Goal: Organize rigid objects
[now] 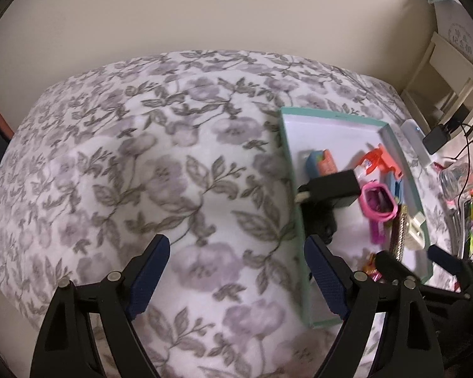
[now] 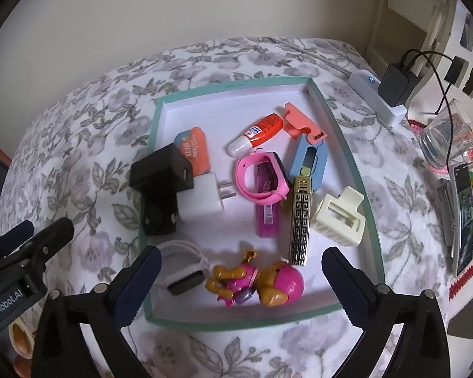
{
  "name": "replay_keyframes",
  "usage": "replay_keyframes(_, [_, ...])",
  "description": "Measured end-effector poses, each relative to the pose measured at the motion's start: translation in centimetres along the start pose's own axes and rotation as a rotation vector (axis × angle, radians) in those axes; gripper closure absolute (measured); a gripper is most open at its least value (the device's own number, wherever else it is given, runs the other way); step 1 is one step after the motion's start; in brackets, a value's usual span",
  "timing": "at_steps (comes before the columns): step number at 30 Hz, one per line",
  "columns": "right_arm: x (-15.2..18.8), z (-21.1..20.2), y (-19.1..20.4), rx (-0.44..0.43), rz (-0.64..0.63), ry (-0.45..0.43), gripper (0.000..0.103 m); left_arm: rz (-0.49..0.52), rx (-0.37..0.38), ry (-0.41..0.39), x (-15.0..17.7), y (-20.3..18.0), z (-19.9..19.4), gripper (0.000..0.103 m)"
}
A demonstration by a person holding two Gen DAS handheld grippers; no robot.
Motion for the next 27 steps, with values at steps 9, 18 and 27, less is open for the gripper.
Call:
replay_keyframes(9, [1.9,-2.2,0.9,0.021,-0.02,-0.072,0.0,-0.022,-0.012,-0.011,3.0,2.6,-1.0,0.015])
replay_keyframes(18, [3.3,-3.9,1.4,0.028,-0.036,-0.125,0.0,-0.023,-0.009,-0.05,4.5,3.0,-2.1,0.015])
replay_keyframes(27, [3.5,-5.0,1.7,0.036,-0.049,-0.166,0.0,-0.034,-0.019,-0.06,4.5,3.2,-2.3,0.015])
Point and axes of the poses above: each gripper's, at about its wrist camera, not at the fingertips, and z roughly the way its jaws point, y to its left, x to its underside, the point moved 9 cm from there along z, roughly the way its jaws point, and after that the axes turned 12 degrees about y, right-handed, at the moved point
